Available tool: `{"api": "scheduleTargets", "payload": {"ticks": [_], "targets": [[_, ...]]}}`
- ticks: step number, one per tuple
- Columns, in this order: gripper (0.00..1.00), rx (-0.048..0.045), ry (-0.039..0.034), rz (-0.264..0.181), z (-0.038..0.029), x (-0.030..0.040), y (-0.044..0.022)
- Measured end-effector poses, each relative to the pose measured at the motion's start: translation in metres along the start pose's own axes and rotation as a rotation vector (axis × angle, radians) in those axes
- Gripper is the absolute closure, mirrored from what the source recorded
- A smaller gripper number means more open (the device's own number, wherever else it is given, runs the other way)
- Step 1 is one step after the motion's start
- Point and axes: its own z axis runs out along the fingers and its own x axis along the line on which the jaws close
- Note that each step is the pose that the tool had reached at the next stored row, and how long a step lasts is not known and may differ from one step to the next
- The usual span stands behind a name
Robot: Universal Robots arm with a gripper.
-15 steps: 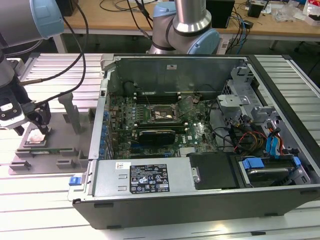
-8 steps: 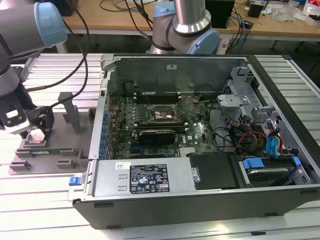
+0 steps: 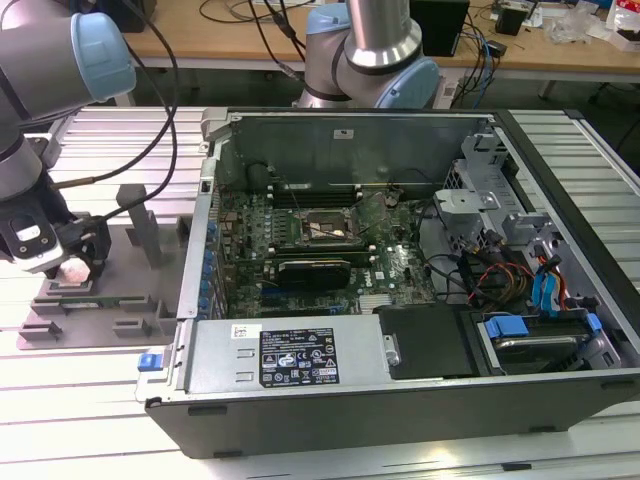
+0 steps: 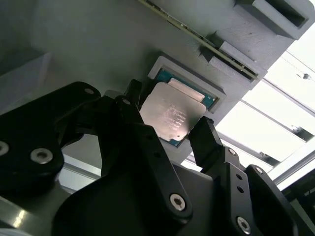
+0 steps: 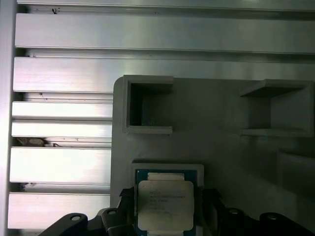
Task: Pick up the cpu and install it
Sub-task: 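Pick up the cpu and move it towards the insertion slot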
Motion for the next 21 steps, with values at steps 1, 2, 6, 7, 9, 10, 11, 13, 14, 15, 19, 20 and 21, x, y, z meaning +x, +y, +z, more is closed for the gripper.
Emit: {"api": "scheduleTargets", "payload": {"ticks": [1,2,6,7,9,10,11,13,14,15,19,20,21], "targets": [[0.34,0.0,-0.0001,0.0,0.0002,0.0004,-0.0001],[0.34,0.0,0.0,0.0,0.0002,0.0008,-0.0001],[0.34,-0.0051,-0.0001,0.007,0.0005,0.0017,0.0005],[0.34,-0.0071,-0.0003,0.008,0.0007,0.0019,0.0005],[0.34,-0.009,-0.0005,0.01,0.0014,0.0022,0.0006],[0.34,-0.0091,-0.0004,0.01,0.0014,0.0022,0.0006],[0.34,-0.0095,-0.0004,0.01,0.0015,0.0022,0.0005],[0.34,-0.01,-0.0005,0.01,0.0016,0.0022,0.0005],[0.35,-0.0102,-0.0004,0.01,0.0016,0.0022,0.0005],[0.35,-0.0103,-0.0005,0.011,0.0017,0.0022,0.0005],[0.43,-0.0108,-0.0005,0.011,0.0011,0.0023,0.0005],[0.43,-0.0107,-0.0005,0.011,0.0005,0.0023,0.0005],[0.43,-0.0108,-0.0006,0.011,0.0,0.0022,0.0006]]}}
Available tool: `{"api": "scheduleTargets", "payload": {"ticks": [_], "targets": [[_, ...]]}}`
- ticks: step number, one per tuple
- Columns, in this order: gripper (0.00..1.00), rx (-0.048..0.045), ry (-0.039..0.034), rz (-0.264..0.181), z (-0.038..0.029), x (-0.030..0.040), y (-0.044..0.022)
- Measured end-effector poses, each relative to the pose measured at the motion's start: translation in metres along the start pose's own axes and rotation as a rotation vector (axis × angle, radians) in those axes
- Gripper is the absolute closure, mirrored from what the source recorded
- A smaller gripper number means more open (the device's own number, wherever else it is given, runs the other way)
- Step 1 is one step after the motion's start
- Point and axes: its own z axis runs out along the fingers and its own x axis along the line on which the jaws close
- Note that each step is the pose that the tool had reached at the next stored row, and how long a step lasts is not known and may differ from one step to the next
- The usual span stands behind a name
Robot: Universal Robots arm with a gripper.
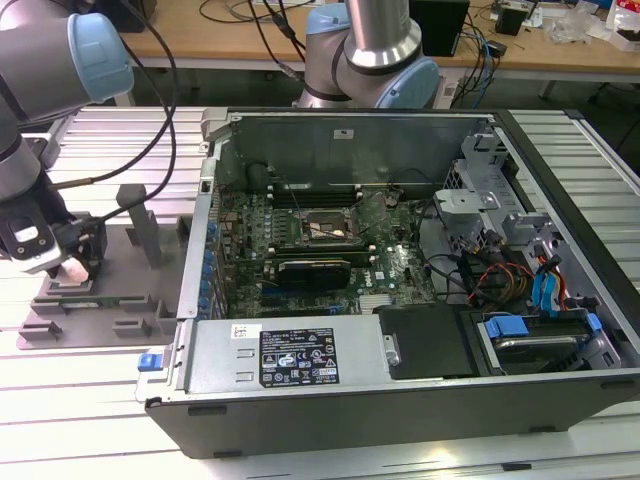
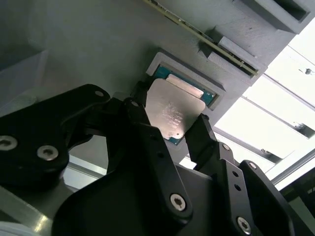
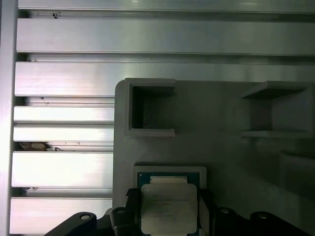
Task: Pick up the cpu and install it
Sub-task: 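Pick up the cpu and move it towards the insertion slot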
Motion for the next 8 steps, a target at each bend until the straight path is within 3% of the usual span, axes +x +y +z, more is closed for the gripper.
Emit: {"api": "scheduleTargets", "payload": {"ticks": [8], "targets": [[0.43,0.0001,0.0001,0.0,0.0017,0.0001,-0.0001]]}}
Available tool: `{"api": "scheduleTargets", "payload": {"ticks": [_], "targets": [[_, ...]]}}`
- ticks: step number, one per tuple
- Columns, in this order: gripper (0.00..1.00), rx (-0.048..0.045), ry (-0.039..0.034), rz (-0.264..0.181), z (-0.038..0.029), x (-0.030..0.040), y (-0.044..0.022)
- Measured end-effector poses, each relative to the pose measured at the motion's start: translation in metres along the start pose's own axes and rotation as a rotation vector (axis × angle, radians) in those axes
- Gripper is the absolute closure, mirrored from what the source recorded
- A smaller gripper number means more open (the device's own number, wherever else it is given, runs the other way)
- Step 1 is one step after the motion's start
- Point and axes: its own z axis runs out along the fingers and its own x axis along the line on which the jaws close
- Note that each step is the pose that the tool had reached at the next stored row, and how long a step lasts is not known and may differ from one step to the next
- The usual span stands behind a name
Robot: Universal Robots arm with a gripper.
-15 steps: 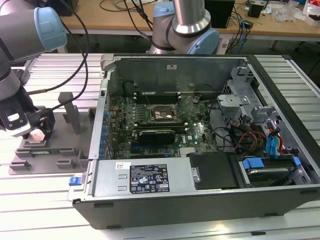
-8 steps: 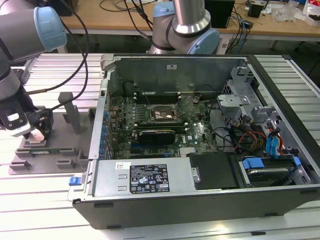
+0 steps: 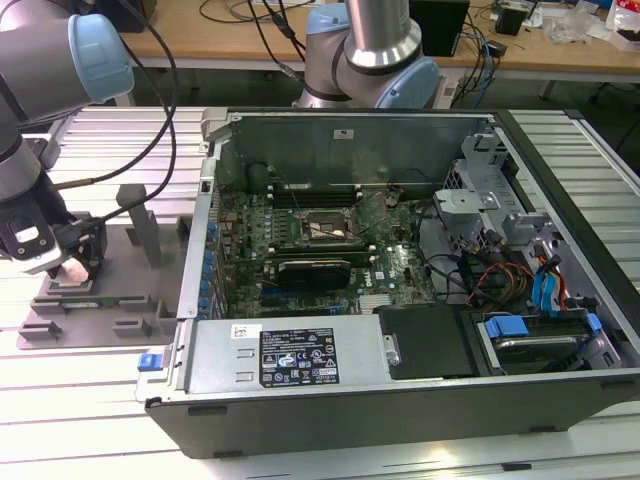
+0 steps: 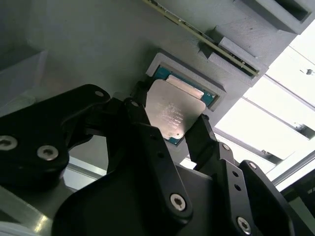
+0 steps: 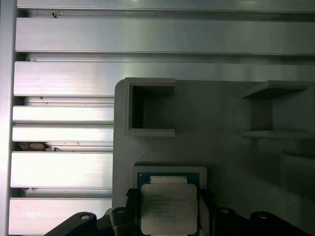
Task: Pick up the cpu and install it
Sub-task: 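Pick up the cpu and move it towards the insertion slot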
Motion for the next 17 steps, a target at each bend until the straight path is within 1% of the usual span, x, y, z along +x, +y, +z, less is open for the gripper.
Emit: {"api": "scheduleTargets", "payload": {"ticks": [5,7,11,12,13,15,16,17], "targets": [[0.43,0.0,0.0,0.0,-0.0011,0.0,0.0],[0.45,-0.0001,-0.0001,0.0,-0.0014,0.0,0.0001],[0.45,0.0,0.0,0.0,-0.0022,0.0,0.0001],[0.45,0.0,0.0,0.0,-0.0066,-0.0001,0.0003],[0.45,-0.0002,-0.0002,0.0,-0.007,-0.0001,0.0003],[0.45,-0.0001,-0.0007,0.015,-0.0071,-0.0001,0.0003],[0.45,0.0002,-0.0003,0.015,-0.0087,0.0,0.0003],[0.45,0.0003,-0.0006,0.015,-0.0121,-0.0002,0.0005]]}}
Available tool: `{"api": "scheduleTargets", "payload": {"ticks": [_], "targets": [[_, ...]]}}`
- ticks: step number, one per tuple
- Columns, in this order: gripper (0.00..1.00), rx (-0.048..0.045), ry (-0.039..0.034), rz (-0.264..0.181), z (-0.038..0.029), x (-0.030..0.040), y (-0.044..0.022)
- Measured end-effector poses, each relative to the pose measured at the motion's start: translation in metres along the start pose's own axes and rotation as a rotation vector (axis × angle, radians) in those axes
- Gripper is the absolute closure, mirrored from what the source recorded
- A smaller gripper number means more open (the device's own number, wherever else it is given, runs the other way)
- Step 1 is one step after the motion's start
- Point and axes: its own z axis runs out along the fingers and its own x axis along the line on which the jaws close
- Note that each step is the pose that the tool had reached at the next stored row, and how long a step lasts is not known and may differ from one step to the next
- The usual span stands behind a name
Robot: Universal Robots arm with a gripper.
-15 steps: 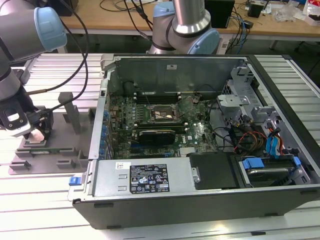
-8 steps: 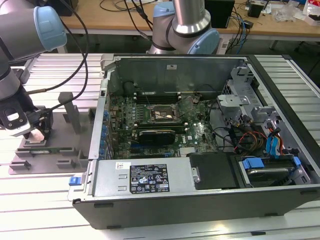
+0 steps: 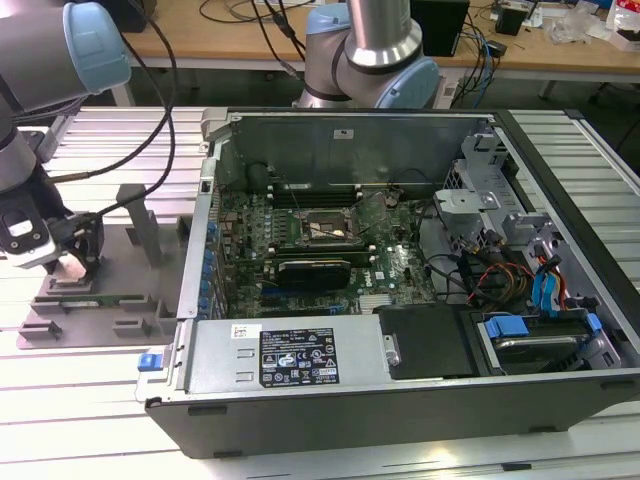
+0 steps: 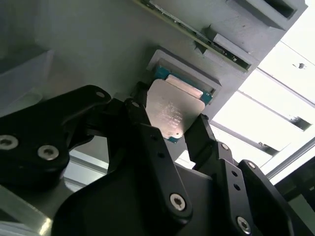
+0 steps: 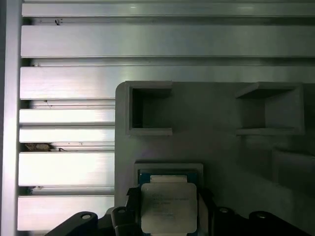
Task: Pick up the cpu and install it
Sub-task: 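Pick up the cpu and move it towards the insertion slot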
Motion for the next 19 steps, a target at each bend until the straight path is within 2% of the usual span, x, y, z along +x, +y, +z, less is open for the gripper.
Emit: {"api": "scheduleTargets", "payload": {"ticks": [4,10,11,13,15,19], "targets": [[0.45,0.0007,0.0,0.0,-0.0199,-0.0002,0.0009],[0.45,0.0016,-0.0001,0.0,-0.0377,-0.0003,0.0017],[0.45,0.0021,0.0,0.0,-0.0456,-0.0004,0.002],[0.45,0.0037,-0.0001,0.0,-0.0554,-0.0005,0.0026],[0.45,0.0041,-0.0001,0.0,-0.059,-0.0005,0.0027],[0.45,0.0044,-0.0001,0.0,-0.0715,-0.0007,0.0033]]}}
